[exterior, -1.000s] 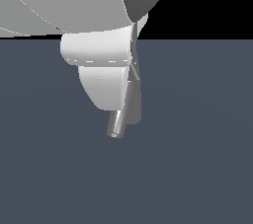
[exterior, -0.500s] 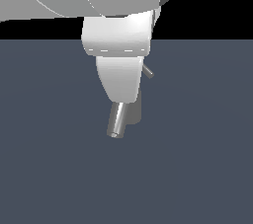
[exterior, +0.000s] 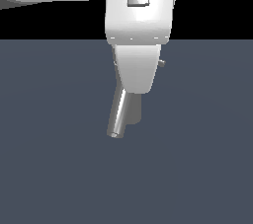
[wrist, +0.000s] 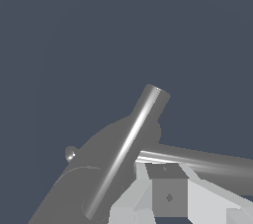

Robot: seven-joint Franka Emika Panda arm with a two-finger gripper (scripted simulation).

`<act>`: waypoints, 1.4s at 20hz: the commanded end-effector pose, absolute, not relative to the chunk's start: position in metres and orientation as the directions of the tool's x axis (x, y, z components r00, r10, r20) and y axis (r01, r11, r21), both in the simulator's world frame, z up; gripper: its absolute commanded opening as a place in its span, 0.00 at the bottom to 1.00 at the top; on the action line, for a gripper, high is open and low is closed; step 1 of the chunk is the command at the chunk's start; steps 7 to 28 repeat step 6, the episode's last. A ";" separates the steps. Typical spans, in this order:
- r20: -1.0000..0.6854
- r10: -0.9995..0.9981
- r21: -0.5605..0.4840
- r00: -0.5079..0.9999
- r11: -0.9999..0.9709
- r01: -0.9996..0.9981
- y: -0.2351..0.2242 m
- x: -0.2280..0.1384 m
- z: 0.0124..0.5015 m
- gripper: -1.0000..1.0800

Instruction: Turn on the faucet by rotating a designated handle.

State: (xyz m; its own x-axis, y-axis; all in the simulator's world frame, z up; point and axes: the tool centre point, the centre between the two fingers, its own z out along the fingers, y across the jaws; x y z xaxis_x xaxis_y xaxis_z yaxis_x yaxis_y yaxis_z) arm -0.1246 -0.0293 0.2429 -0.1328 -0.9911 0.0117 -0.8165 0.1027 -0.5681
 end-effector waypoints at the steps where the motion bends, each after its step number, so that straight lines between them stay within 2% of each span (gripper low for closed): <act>1: 0.000 -0.981 -0.561 -0.193 0.160 -0.812 -0.059 -0.127 0.242 0.00; 5: 0.000 -0.980 -0.560 -0.198 0.164 -0.812 -0.070 -0.124 0.245 0.00; 28: 0.000 -0.980 -0.560 -0.198 0.164 -0.812 -0.070 -0.124 0.245 0.00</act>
